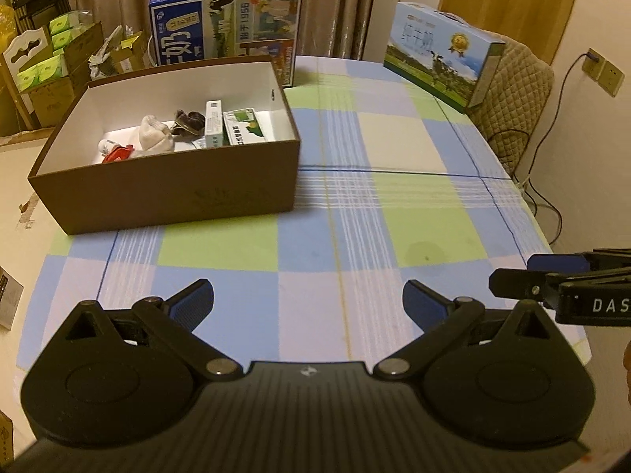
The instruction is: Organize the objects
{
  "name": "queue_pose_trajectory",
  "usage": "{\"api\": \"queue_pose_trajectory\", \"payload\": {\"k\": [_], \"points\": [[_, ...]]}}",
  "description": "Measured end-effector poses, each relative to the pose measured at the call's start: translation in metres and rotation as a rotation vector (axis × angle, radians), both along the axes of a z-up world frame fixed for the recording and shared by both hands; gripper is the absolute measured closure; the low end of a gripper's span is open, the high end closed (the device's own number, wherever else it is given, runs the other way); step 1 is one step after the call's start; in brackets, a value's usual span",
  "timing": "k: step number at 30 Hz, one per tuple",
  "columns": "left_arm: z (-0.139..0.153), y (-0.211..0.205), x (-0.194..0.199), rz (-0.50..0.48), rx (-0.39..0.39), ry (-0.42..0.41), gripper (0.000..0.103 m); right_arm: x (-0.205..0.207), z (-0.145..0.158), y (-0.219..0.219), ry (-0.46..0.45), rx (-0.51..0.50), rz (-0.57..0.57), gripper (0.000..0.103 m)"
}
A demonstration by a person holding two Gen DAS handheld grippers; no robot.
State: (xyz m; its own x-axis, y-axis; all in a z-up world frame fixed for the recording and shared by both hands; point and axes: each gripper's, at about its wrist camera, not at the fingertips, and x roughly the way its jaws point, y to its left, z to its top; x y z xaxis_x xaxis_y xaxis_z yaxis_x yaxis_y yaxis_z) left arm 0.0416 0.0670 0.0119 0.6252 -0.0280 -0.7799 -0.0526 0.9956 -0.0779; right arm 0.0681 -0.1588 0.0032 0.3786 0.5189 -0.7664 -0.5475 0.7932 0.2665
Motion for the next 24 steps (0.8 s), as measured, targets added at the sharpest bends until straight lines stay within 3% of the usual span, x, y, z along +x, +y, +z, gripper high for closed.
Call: {"api": "queue_pose_trajectory", "payload": {"k": [11, 24], "points": [[0.004, -0.017, -0.023, 0.017, 0.008, -0.013, 0.002, -0.016, 0.003, -0.016, -0.009, 0.009, 0.020, 0.040], [0.003, -0.018, -0.025, 0.050, 0.022, -0.014, 0.003, -0.015, 0.002, -0.016, -0.013, 0.012, 0.030, 0.040]]}}
